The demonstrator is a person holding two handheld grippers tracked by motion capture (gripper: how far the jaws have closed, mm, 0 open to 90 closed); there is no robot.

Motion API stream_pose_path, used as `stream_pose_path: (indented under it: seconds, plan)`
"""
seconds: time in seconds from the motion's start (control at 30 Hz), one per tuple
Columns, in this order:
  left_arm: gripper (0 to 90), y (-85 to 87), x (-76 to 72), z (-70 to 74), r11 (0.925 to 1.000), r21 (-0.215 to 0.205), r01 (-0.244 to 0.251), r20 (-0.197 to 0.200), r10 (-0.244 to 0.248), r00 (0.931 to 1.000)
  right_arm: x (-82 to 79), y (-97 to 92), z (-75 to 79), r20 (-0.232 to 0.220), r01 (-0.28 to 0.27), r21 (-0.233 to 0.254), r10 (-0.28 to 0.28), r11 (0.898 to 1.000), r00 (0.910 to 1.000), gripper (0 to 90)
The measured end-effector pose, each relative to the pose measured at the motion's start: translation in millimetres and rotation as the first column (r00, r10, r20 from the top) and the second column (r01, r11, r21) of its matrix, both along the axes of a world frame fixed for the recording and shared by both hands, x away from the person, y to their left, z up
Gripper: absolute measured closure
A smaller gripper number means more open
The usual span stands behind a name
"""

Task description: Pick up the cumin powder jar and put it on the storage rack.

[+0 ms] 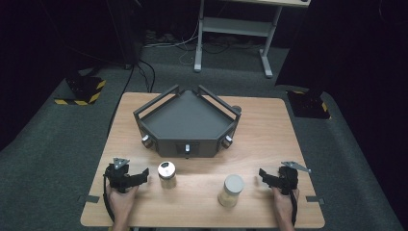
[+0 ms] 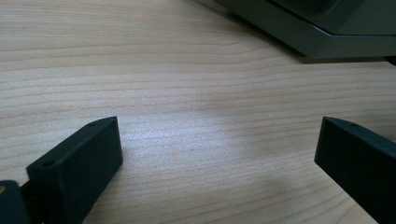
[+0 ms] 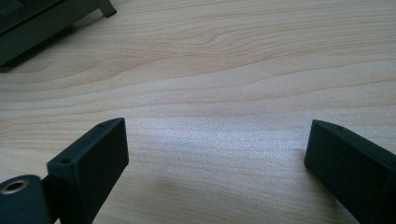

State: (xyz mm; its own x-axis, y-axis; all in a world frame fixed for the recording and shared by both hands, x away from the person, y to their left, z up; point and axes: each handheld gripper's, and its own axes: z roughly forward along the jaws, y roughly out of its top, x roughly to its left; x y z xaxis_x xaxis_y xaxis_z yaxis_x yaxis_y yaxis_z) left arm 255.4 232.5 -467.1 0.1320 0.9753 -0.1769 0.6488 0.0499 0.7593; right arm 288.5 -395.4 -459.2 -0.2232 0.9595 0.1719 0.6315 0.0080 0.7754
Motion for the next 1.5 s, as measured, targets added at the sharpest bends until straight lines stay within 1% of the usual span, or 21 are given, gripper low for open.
stream_pose_path:
  seconds: [0.1, 0.23, 0.5, 0.67, 0.7, 0.73, 0.83, 0.93, 0.97, 1.03, 1.1, 1.13, 1.17, 1.2, 1.33, 1.43, 1.5]
  plan:
    - [0.9, -1.6, 0.4, 0.6, 1.0000, 0.009, 0.000, -0.003, 0.000, 1.0000, -0.1, -0.7, -0.2, 0.000, 0.001, 0.004, -0.001, 1.000, 1.0000, 5.1]
    - [0.6, -0.1, 0.2, 0.2, 1.0000, 0.003, 0.001, -0.001, -0.001, 1.0000, -0.3, -3.3, -1.2, 0.002, 0.003, 0.019, -0.003, 1.000, 1.0000, 4.6]
    - [0.4, 1.3, 0.1, -0.1, 0.9999, -0.004, 0.009, 0.001, -0.009, 1.0000, -0.2, -4.2, -1.4, 0.002, 0.004, 0.023, -0.004, 1.000, 1.0000, 4.6]
    - [0.4, 1.4, -1.4, 1.4, 0.9994, -0.009, 0.033, -0.004, -0.033, 0.9994, -0.7, -4.4, -1.6, 0.002, 0.011, 0.028, -0.011, 1.000, 0.9999, 4.9]
    - [0.4, -0.2, -4.3, 3.1, 0.9990, -0.003, 0.044, -0.001, -0.044, 0.9990, -0.8, -4.9, -1.8, 0.002, 0.012, 0.031, -0.012, 0.999, 0.9999, 4.9]
    - [0.4, -0.2, -4.3, 3.1, 0.9990, -0.003, 0.044, -0.001, -0.044, 0.9990, -0.9, -5.3, -1.8, 0.002, 0.012, 0.033, -0.012, 0.999, 0.9999, 4.9]
    - [0.5, -0.9, -10.4, 6.1, 0.9981, -0.001, 0.062, 0.010, -0.062, 0.9980, -0.8, -4.9, -1.8, 0.002, 0.011, 0.031, -0.011, 0.999, 0.9999, 4.9]
    - [0.5, -1.1, -15.7, 8.9, 0.9967, 0.003, 0.081, 0.009, -0.081, 0.9967, -0.8, -4.7, -1.8, 0.002, 0.011, 0.030, -0.011, 0.999, 0.9999, 4.9]
    - [0.5, -1.4, -19.4, 10.4, 0.9953, 0.008, 0.096, 0.009, -0.096, 0.9953, -0.9, -5.0, -1.8, 0.002, 0.012, 0.031, -0.012, 0.999, 0.9999, 4.9]
    - [0.5, -1.3, -21.2, 11.0, 0.9944, 0.010, 0.105, 0.009, -0.105, 0.9944, -0.9, -5.2, -1.9, 0.002, 0.011, 0.032, -0.011, 0.999, 0.9999, 4.9]
    - [0.5, -2.0, -27.1, 12.6, 0.9914, 0.014, 0.130, 0.014, -0.130, 0.9914, -0.8, -4.8, -1.7, 0.002, 0.011, 0.030, -0.011, 0.999, 0.9999, 4.9]
    - [0.5, -2.0, -27.1, 12.6, 0.9914, 0.014, 0.130, 0.014, -0.130, 0.9914, -0.8, -4.8, -1.7, 0.002, 0.011, 0.030, -0.011, 0.999, 0.9999, 4.9]
    - [0.5, -2.9, -31.2, 13.4, 0.9891, 0.013, 0.147, 0.017, -0.147, 0.9890, -0.7, -4.5, -1.7, 0.002, 0.011, 0.029, -0.011, 1.000, 0.9999, 4.9]
    - [0.5, -2.9, -31.2, 13.4, 0.9891, 0.013, 0.147, 0.017, -0.147, 0.9890, -0.7, -4.5, -1.7, 0.002, 0.011, 0.029, -0.011, 1.000, 0.9999, 4.9]
    - [0.5, -7.1, -36.7, 13.5, 0.9831, 0.008, 0.183, 0.007, -0.183, 0.9831, -0.8, -4.8, -1.7, 0.002, 0.011, 0.030, -0.011, 0.999, 0.9999, 5.0]
    - [0.5, -10.3, -41.3, 12.1, 0.9798, -0.005, 0.200, 0.006, -0.200, 0.9798, -0.9, -5.0, -1.8, 0.002, 0.012, 0.031, -0.012, 0.999, 0.9999, 5.0]
    - [0.5, -13.0, -44.4, 11.9, 0.9776, -0.005, 0.211, 0.009, -0.211, 0.9775, -0.9, -5.0, -1.8, 0.002, 0.012, 0.032, -0.012, 0.999, 0.9999, 5.0]
